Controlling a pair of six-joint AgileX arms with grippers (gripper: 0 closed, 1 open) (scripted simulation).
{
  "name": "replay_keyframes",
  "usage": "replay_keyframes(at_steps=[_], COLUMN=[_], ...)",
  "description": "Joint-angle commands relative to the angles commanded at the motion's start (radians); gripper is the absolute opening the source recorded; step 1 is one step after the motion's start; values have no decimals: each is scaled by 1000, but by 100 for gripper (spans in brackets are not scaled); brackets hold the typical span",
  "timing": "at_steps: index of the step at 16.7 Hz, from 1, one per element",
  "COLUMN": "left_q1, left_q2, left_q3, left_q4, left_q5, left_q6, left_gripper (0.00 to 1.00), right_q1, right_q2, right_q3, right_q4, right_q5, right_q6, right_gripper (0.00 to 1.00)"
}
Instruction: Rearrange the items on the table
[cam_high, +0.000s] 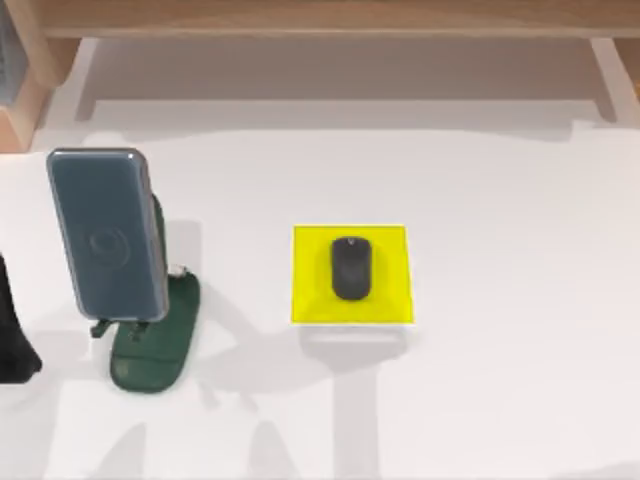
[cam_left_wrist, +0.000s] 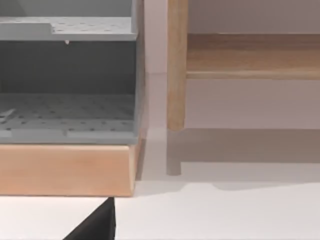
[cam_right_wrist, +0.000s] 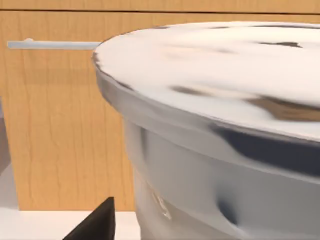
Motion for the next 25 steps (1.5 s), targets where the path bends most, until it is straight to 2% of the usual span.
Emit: replay_keyframes(at_steps=[13,25], left_q1=[0,0], left_q2=[0,0], left_q3=[0,0], left_q4=[0,0], left_q5=[0,0], left_q6=[0,0], left_gripper=[100,100], right_q1=[0,-2], right_q2=[0,-25], right_q3=[0,-4], right_q4=[0,-20], right_q5=[0,0], right_q6=[0,1], right_gripper=[2,0])
